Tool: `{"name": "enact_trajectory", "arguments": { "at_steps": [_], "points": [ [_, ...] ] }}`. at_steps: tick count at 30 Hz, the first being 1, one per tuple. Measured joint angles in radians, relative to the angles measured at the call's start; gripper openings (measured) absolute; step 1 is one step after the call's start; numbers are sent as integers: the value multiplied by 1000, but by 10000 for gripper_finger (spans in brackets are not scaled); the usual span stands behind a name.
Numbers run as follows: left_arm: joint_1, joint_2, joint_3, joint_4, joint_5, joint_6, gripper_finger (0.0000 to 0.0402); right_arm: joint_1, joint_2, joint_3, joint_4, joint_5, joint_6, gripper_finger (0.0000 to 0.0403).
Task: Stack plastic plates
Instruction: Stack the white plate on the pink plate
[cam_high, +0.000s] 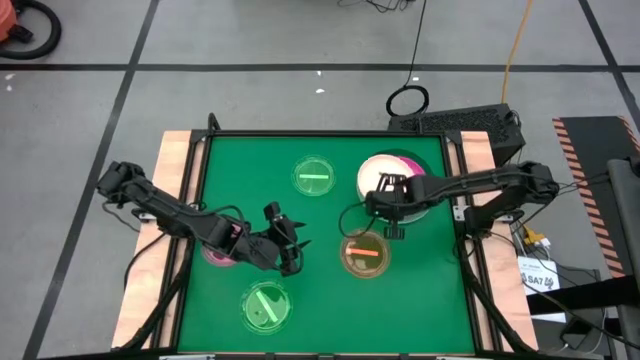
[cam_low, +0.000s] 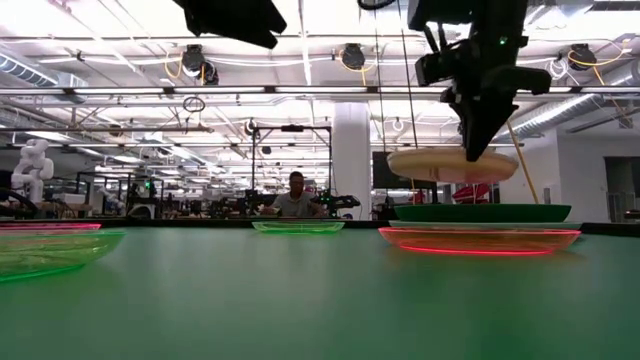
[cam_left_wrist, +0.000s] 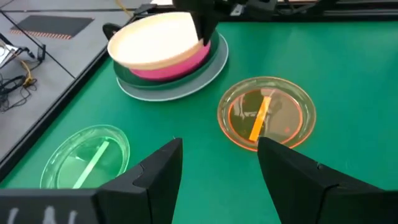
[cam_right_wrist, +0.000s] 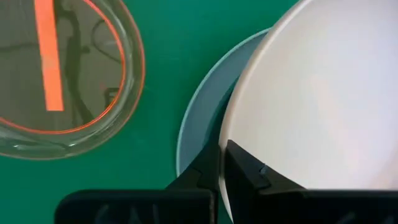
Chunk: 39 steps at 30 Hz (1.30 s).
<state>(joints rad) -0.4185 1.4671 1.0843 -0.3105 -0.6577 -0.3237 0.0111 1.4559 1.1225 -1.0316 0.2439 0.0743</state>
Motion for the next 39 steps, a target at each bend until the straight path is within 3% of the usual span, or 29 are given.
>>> {"name": "enact_trajectory", "arguments": {
  "at_steps": [18, 24, 39],
  "points": [
    [3, 0, 0, -2, 3, -5, 216, -136, 1, -108, -28, -50, -8, 6],
    [3, 0, 0, -1, 3, -8, 216, -167, 1, -135, 40, -66, -23, 6],
    [3, 0, 0, 0, 4, -15, 216, -188, 1, -179, 87, -64, -16, 6]
  ]
}}
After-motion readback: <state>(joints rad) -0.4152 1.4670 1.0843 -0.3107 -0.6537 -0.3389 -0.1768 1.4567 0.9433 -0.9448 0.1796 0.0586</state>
